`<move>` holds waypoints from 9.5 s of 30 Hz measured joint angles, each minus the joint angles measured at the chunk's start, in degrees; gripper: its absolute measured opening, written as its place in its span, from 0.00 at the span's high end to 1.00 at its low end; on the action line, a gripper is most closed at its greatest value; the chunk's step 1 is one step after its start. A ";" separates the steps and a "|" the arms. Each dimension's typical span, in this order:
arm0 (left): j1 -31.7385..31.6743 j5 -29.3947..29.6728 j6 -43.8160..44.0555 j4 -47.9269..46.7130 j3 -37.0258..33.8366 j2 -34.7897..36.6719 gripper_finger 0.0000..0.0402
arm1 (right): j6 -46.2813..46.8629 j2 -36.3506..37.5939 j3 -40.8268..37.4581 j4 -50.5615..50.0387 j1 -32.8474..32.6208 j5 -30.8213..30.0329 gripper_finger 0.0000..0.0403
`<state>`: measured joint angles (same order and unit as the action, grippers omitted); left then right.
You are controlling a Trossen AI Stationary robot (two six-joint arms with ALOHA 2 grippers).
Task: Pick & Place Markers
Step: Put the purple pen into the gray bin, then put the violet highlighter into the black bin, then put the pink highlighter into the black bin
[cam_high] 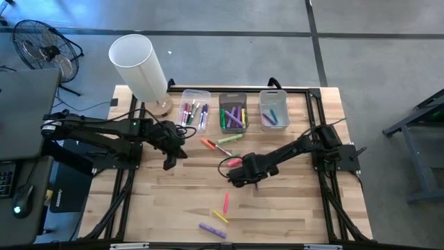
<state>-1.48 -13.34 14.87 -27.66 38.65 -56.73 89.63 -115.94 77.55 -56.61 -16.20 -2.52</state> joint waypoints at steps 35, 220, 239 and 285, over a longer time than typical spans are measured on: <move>0.02 8.65 5.15 2.04 0.00 -0.04 0.98 | -44.03 40.34 -6.50 -0.26 36.68 -13.94 0.93; 4.99 7.73 1.90 -35.62 81.56 -64.88 0.89 | -31.11 51.60 -37.94 7.88 -10.78 -21.96 1.00; 11.73 6.15 0.74 -11.27 37.33 -44.23 1.00 | -61.45 42.16 -30.21 31.32 5.59 -12.80 1.00; 11.61 20.52 2.96 -6.67 -4.70 16.44 1.00 | -87.68 2.93 -3.92 14.93 13.30 2.61 0.87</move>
<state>10.13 7.18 17.83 -34.32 33.95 -40.29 1.95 -113.01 73.63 -41.68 -2.90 0.09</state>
